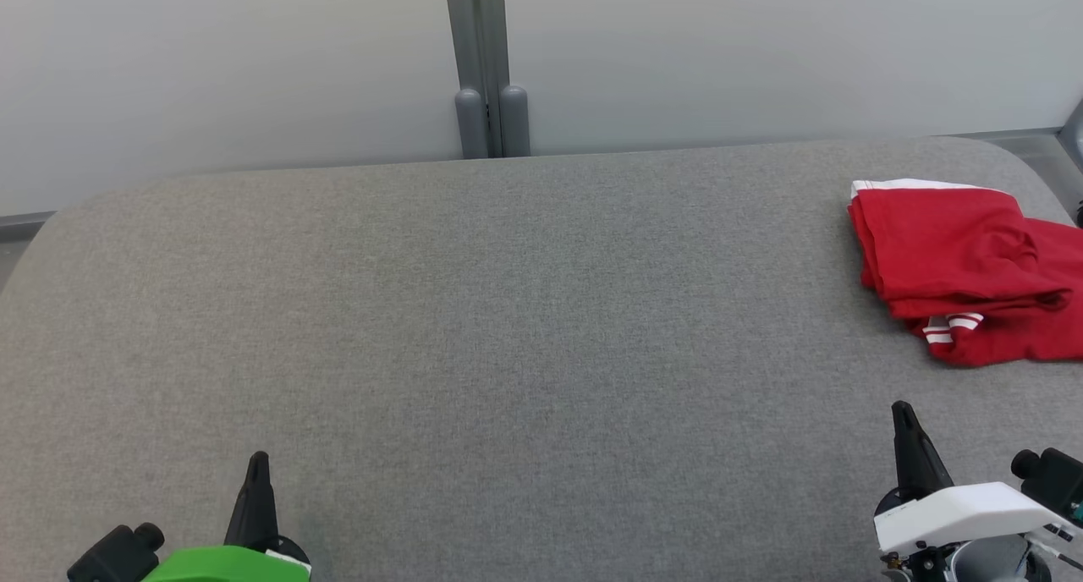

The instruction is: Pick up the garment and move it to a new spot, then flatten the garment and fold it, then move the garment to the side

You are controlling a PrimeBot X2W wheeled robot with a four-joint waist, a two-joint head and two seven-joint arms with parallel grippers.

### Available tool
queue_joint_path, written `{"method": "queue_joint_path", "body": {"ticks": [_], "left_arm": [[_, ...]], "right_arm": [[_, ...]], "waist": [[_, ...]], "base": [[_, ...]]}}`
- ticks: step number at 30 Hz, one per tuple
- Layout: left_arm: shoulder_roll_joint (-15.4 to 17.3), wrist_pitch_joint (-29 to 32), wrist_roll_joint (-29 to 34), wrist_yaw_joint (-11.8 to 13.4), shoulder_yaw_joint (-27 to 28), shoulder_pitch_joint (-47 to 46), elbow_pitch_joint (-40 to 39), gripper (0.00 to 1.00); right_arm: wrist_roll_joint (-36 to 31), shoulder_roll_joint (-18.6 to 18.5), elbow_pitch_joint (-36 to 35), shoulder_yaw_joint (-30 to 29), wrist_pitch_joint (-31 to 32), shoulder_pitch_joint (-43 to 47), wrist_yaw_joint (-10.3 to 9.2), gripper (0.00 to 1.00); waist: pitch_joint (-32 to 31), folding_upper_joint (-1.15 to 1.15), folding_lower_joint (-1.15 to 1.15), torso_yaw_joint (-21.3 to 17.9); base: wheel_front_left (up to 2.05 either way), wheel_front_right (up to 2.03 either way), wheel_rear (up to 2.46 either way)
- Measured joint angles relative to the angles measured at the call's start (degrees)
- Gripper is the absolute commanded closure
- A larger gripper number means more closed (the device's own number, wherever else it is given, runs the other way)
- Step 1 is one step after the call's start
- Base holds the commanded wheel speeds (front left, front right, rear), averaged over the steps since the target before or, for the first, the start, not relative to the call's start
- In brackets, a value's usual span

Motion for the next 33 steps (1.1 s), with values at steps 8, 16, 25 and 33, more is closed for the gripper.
{"method": "queue_joint_path", "body": {"ticks": [8,16,25,33], "left_arm": [[0.0,1.5,-5.2,0.0,0.6,-1.1,-0.3,1.00],[0.0,2.9,-10.6,-0.1,1.2,-2.1,-0.5,1.00],[0.0,4.3,-15.5,-0.3,1.8,-3.1,-0.8,1.00],[0.0,5.5,-19.8,-0.4,2.3,-3.8,-1.0,1.00]], "right_arm": [[6.8,0.0,0.1,0.0,1.4,-1.0,-0.01,1.00],[13.1,-0.1,0.3,-0.1,2.9,-2.0,-0.04,1.00],[19.5,-0.1,0.4,-0.1,4.3,-2.8,-0.04,1.00],[24.9,-0.2,0.5,-0.2,5.5,-3.5,-0.04,1.00]], "waist": [[0.1,0.00,0.00,-0.2],[0.2,0.00,0.00,-0.4],[0.3,0.00,0.00,-0.6],[0.4,0.00,0.00,-0.8]], "base": [[0.00,0.00,0.00],[0.00,0.00,0.00],[0.00,0.00,0.00],[0.00,0.00,0.00]]}}
